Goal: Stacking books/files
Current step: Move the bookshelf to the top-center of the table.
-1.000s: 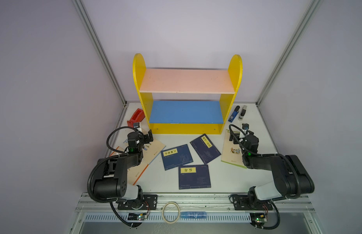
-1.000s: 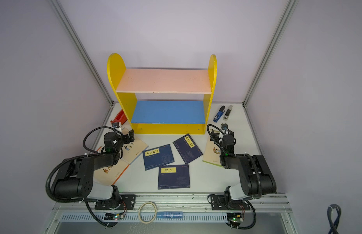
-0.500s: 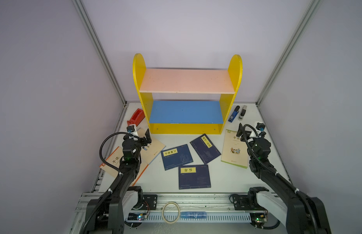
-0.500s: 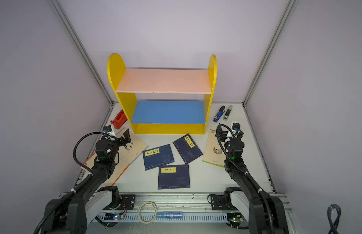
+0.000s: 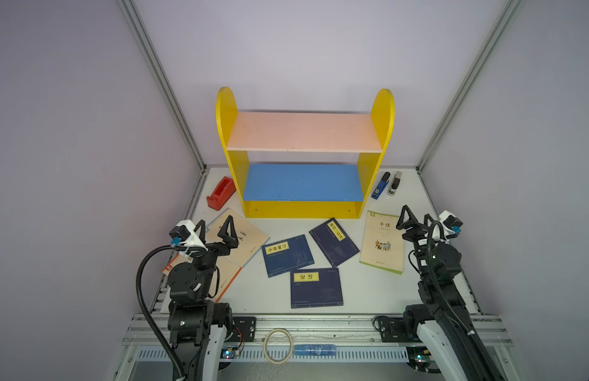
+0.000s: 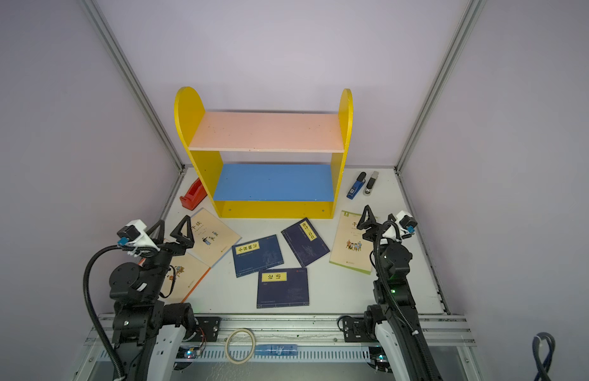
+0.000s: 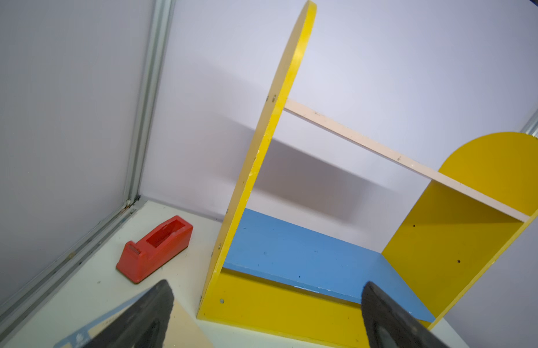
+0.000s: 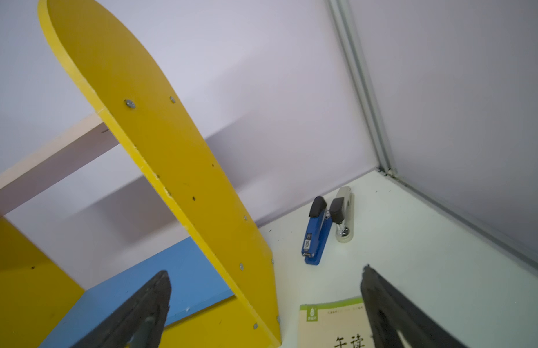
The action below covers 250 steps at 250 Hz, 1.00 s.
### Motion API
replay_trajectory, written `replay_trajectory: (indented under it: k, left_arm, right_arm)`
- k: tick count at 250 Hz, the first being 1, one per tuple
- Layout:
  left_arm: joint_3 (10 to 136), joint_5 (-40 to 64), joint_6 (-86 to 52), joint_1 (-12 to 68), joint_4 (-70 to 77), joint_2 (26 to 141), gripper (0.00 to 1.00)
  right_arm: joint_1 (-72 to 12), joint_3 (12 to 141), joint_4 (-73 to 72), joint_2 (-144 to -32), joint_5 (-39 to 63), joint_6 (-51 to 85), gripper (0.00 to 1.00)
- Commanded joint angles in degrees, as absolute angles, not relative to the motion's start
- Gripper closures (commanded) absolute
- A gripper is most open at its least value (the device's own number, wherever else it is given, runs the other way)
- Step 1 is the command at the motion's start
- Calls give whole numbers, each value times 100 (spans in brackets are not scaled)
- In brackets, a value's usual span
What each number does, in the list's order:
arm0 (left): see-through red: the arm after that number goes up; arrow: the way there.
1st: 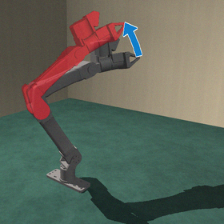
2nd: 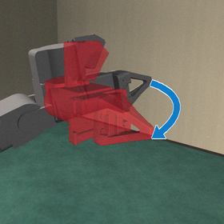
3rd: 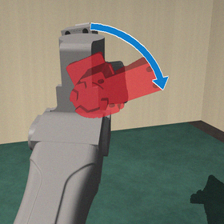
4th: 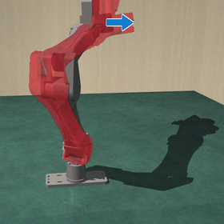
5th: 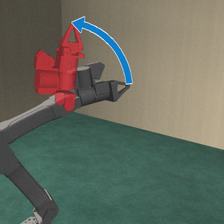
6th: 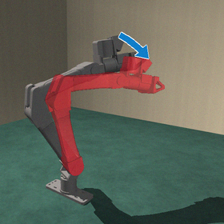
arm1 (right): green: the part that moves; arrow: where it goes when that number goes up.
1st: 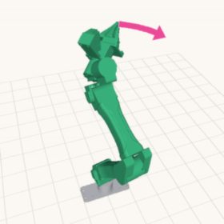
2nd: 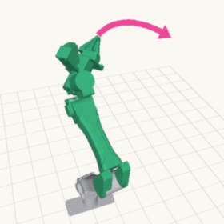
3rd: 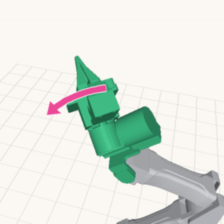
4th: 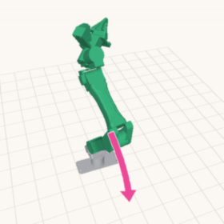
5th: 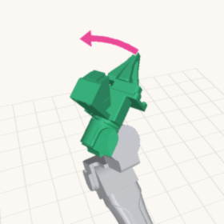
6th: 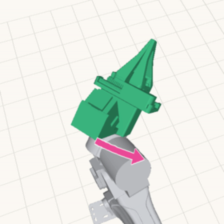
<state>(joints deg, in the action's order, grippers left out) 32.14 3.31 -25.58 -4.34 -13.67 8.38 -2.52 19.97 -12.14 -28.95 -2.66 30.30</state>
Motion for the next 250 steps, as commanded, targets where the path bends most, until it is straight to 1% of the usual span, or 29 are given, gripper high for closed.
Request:
replay_trajectory:
  k: [1, 20, 41, 53, 64, 72, 81, 99, 111, 130, 139, 172, 193, 203, 223, 250]
  left_arm:
    - [3551, -534, -3244, -439, -3480, 398, 0]
    - [3569, -538, -3367, -439, -3673, -20, 0]
    - [3676, -59, -3359, -439, -3591, 205, 0]
    - [3601, 298, -3314, -439, -3359, 355, 0]
    - [3529, 539, -3342, -439, -3180, 542, 0]
    - [3476, 706, -3369, -437, -3061, 704, 0]
    - [3445, 846, -3406, -440, -2974, 935, 0]
    - [3469, 900, -3542, -439, -2927, 1441, 0]
    - [3535, 785, -3664, -439, -2927, 1775, 0]
    - [3769, 774, -3805, -445, -2898, 2279, 0]
    - [3958, 843, -3918, -448, -2932, 2497, 0]
    - [4809, 1417, -4248, -440, -3064, 3077, 0]
    - [5042, 1817, -4167, -429, -2836, 3239, 0]
    - [4985, 1777, -4069, -401, -2707, 3247, 0]
    - [4396, 1042, -4070, -302, -2289, 3014, 0]
    - [3205, 653, -3845, -144, -1021, 2591, 0]
  right_arm:
    - [-252, 2184, -1000, -2972, 1316, 3299, 1]
    - [-254, 2159, -1155, -3040, 1770, 3384, 1]
    - [-254, 2046, -1269, -3113, 1745, 3623, 1]
    - [-253, 1901, -1345, -3122, 1578, 3840, 1]
    - [-255, 1810, -1178, -3082, 1215, 4033, 1]
    - [-246, 1774, -1108, -3044, 1003, 4020, 1]
    - [-250, 1724, -1173, -3017, 1007, 3912, 1]
    - [-255, 1768, -1226, -2980, 915, 3724, 1]
    - [-259, 1822, -1571, -3050, 725, 3610, 1]
    - [-264, 1961, -2546, -3466, 549, 3343, 1]
    - [-271, 2223, -2671, -3762, 561, 3273, 1]
    - [-446, 3507, -1865, -4904, 939, 2769, 1]
    - [-755, 3763, -1604, -5266, 699, 2276, 2]
    - [-968, 3707, -1599, -5308, 432, 1944, 2]
    - [-1413, 3517, -1681, -5283, -285, 1336, 1]
    - [-1528, 3432, -1747, -5312, -401, 1137, 1]
